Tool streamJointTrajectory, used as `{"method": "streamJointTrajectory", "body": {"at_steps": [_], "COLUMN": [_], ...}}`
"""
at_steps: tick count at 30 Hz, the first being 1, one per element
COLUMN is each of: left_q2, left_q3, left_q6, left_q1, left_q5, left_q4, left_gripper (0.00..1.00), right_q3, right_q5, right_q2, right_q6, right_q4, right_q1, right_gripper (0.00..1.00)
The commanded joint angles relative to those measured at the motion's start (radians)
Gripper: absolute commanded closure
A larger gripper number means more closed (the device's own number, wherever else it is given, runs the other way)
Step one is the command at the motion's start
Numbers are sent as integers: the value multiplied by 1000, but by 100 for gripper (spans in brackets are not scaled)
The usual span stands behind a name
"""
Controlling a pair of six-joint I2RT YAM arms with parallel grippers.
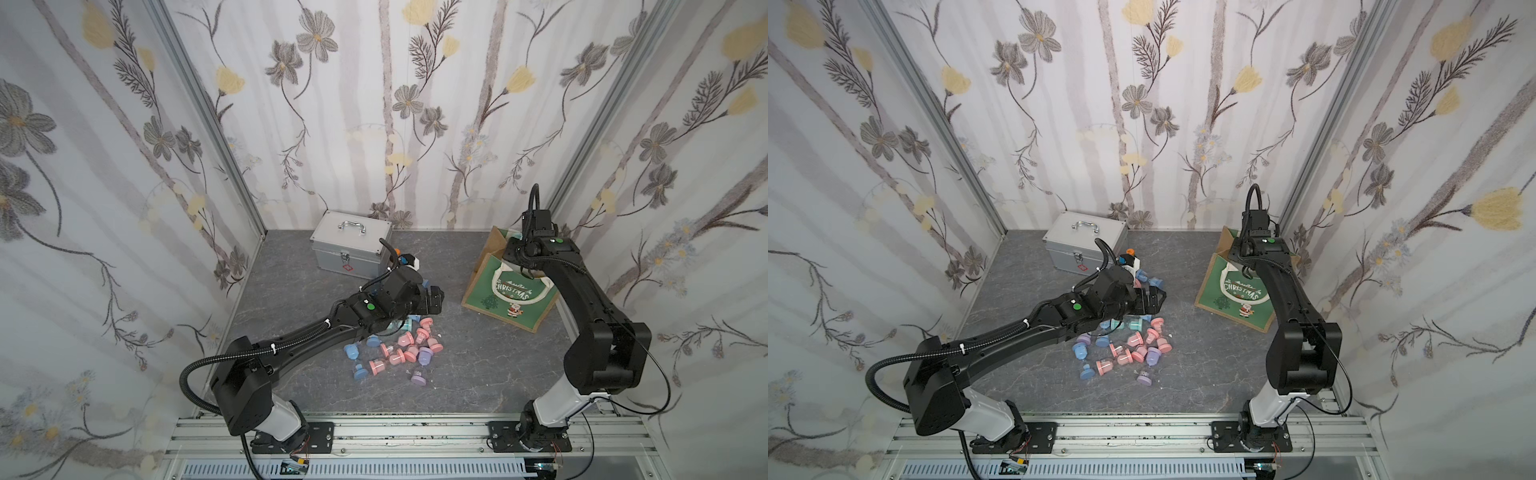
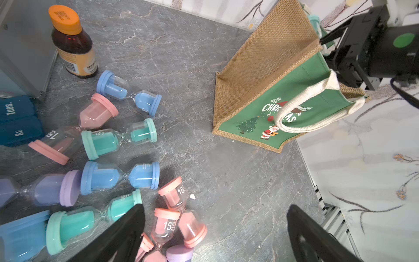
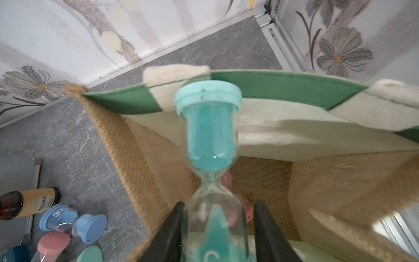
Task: Put the hourglass into the canvas bag
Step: Place the hourglass in the canvas bag.
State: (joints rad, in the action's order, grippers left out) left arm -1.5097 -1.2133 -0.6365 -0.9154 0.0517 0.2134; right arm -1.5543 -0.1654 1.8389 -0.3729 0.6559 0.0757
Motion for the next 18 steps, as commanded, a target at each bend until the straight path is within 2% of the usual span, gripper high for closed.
{"method": "streamJointTrajectory", "body": {"at_steps": [1, 5, 11, 15, 18], "left_q2": [0, 13, 29, 29, 30], "left_q3": [-8, 3, 15, 14, 16], "left_q6": [8, 15, 20, 22, 21], "left_q1": [1, 1, 2, 4, 3], "left_q5": [31, 54, 73, 77, 80], "left_q4": [0, 7, 10, 11, 7], "left_gripper": [0, 0, 0, 0, 0], "right_q3": [-48, -114, -119, -121, -126], "right_q5": [92, 163, 315, 250, 303], "right_q2": [42, 100, 152, 170, 200], "right_q6": [11, -14, -91, -112, -116], "right_q4": [-26, -32, -127, -139, -156], "right_q1": [49, 119, 147, 132, 91], "right_gripper": [71, 70, 69, 67, 65]}}
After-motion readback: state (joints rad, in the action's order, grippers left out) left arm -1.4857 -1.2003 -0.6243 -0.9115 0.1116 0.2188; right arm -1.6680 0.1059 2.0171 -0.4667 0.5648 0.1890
